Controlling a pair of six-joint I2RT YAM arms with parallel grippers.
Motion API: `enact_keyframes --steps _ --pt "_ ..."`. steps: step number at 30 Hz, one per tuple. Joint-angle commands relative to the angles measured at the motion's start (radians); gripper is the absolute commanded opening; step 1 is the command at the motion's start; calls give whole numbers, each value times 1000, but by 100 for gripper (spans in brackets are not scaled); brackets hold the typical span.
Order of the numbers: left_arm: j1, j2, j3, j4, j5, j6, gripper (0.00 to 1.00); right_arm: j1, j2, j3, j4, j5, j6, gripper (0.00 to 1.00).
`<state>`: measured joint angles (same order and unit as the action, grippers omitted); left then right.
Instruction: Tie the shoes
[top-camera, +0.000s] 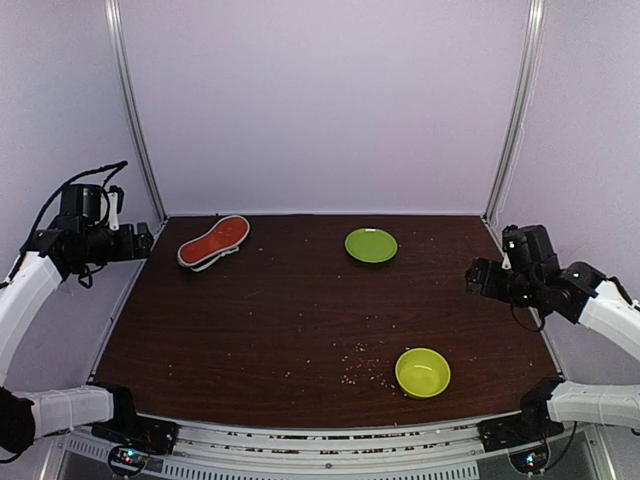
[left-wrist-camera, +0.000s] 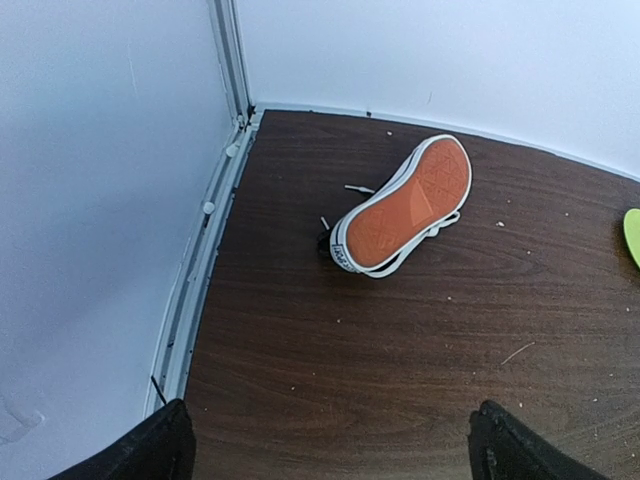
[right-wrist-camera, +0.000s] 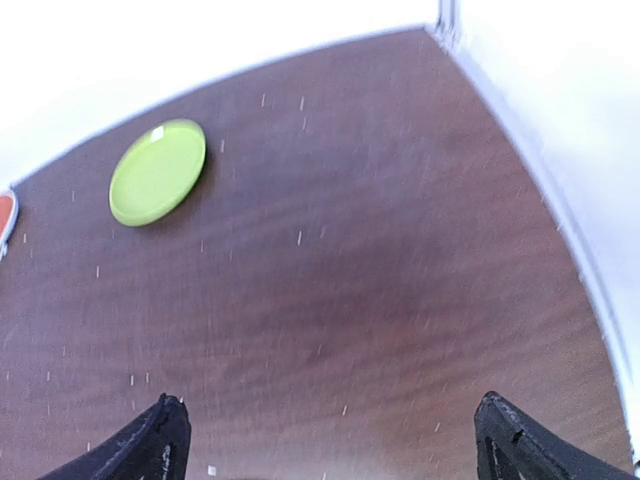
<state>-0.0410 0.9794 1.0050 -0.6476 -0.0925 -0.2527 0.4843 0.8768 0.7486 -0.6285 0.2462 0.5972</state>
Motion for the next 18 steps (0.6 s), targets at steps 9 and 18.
enact_keyframes --steps 9,18 --pt "-3 422 250 -22 228 41 98 -4 -156 -60 404 107 -156 100" --pt "59 768 351 25 437 -24 98 -4 -180 -179 565 -215 -164 100"
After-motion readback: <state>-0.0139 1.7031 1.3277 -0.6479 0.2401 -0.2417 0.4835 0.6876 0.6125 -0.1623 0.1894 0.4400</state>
